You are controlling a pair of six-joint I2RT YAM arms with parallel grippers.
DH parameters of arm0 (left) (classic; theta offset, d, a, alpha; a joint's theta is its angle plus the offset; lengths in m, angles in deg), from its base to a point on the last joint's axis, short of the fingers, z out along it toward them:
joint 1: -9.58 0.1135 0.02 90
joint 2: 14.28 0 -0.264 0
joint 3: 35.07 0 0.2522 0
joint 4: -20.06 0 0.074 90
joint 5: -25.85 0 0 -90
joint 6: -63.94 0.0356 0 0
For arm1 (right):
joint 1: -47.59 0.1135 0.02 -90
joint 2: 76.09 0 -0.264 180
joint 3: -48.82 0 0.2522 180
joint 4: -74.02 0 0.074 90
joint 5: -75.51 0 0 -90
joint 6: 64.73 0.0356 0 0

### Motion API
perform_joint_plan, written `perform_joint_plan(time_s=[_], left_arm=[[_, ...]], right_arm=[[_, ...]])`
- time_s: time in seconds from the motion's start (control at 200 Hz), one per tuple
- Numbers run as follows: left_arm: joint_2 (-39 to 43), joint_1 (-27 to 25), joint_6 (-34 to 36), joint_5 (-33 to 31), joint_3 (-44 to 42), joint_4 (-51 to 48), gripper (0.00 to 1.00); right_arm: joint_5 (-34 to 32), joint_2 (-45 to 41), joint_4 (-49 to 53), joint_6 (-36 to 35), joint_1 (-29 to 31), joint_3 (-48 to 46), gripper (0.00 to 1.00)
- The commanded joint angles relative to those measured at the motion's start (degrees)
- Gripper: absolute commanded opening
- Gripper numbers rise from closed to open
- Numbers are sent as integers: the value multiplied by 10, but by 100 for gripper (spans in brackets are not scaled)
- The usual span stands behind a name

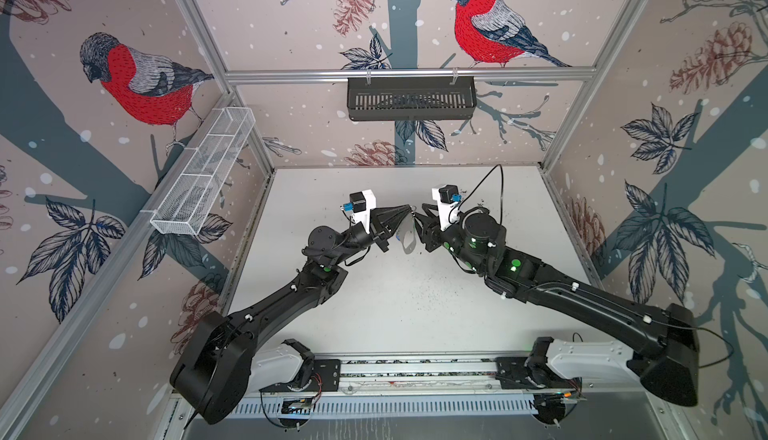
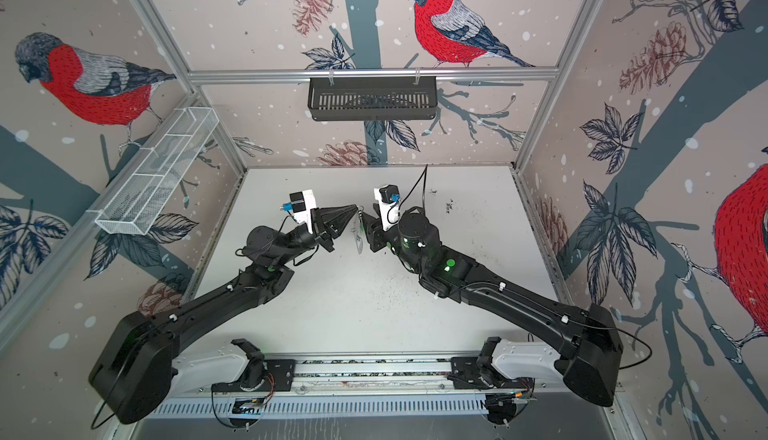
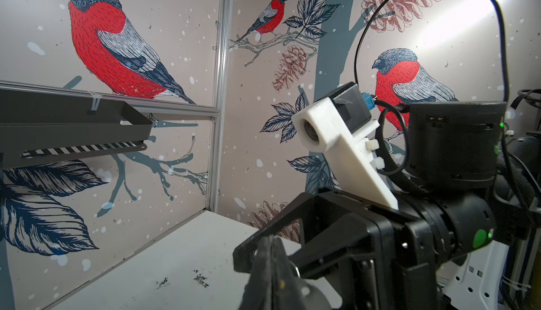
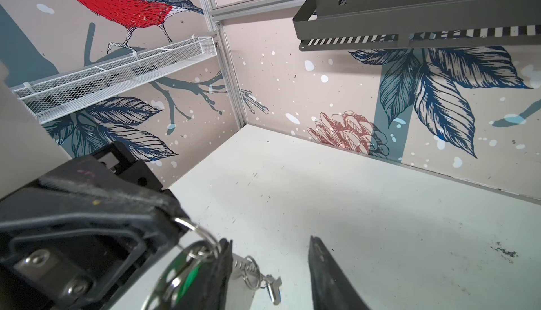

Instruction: Put the keys on the keyring

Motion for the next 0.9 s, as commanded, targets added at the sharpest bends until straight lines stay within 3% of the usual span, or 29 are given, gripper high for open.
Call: perform_joint_plan(time_s=[0.0, 0.495, 0.895], left_arm=[[-1, -1, -6, 16, -4, 38, 0], [-12, -4, -29, 21, -19, 82, 0], [5, -2, -18, 16, -33, 88, 0]], right_arm=[[-9, 5, -16, -10, 7, 9, 46], [-81, 56, -1, -42, 54, 43, 45], [-136, -22, 31, -59, 33, -11, 47]])
